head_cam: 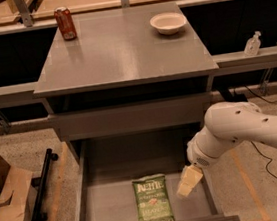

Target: Pick green jalapeno chip bag from middle drawer and place on counter

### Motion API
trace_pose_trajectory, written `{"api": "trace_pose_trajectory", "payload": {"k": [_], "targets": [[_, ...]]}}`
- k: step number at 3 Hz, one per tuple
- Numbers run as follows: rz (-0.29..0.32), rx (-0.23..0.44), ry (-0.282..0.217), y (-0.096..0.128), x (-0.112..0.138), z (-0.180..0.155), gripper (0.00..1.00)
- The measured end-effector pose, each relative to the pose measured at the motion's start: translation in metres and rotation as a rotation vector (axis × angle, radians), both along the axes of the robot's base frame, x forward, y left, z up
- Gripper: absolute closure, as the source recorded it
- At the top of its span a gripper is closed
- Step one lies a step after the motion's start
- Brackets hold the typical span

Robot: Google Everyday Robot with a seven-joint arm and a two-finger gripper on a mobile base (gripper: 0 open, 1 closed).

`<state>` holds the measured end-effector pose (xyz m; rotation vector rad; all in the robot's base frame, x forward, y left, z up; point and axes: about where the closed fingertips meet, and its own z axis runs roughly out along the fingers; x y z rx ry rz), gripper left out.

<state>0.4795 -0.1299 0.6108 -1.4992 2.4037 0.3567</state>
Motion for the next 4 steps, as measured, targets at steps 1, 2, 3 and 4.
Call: {"api": "trace_pose_trajectory", "payload": {"k": [1,2,3,4], "targets": [[-0.003,0.044,0.019,0.011,0.004,-0.020,0.00],[-0.036,0.131,0.064,0.032,0.018,-0.073,0.00],[-0.087,0.218,0.105,0.055,0.029,-0.135,0.00],[-0.087,0.218,0.105,0.055,0.029,-0.135,0.00]]}}
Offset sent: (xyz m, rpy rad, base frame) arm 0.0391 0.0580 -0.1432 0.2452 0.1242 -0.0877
